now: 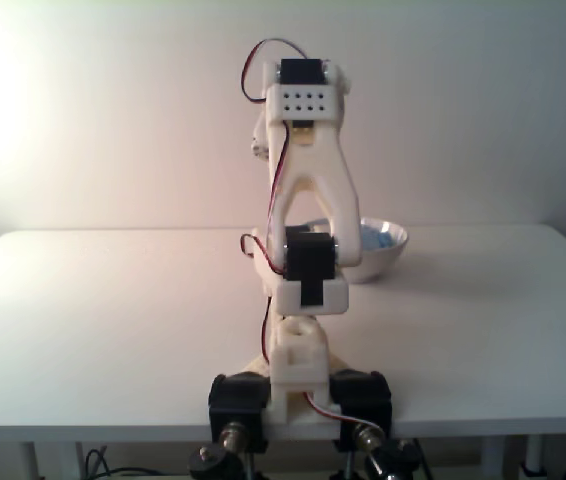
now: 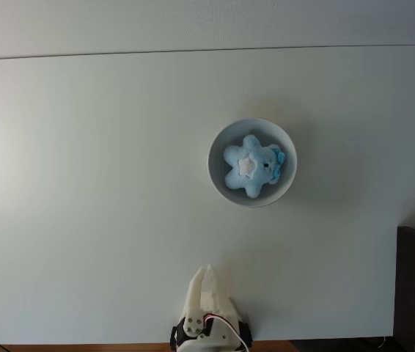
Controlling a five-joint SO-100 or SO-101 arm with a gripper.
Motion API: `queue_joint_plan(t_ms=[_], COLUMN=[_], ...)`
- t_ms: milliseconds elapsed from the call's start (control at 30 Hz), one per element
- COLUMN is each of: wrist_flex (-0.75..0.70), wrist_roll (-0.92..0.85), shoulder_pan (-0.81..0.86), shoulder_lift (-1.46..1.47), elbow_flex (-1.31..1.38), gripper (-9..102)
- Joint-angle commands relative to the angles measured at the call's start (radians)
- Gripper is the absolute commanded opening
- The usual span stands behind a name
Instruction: Grasp a skyblue doll and put it into the bowl.
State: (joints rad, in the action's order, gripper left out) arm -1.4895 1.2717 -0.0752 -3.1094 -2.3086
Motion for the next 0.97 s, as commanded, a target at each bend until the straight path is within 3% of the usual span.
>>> queue_joint_plan(t_ms=[0,267,600,933], wrist_flex=[0.028,0.034,0.192,0.199], wrist_roll=[0.026,0.072,0.072,0.072], shoulder_pan=[-0.008,-0.006,-0.008,0.0], shoulder_lift=[-0.291,-0.293,-0.293,-0.293], elbow_flex=[-0.066,-0.189,-0.433,-0.598], gripper=[0,0,0,0])
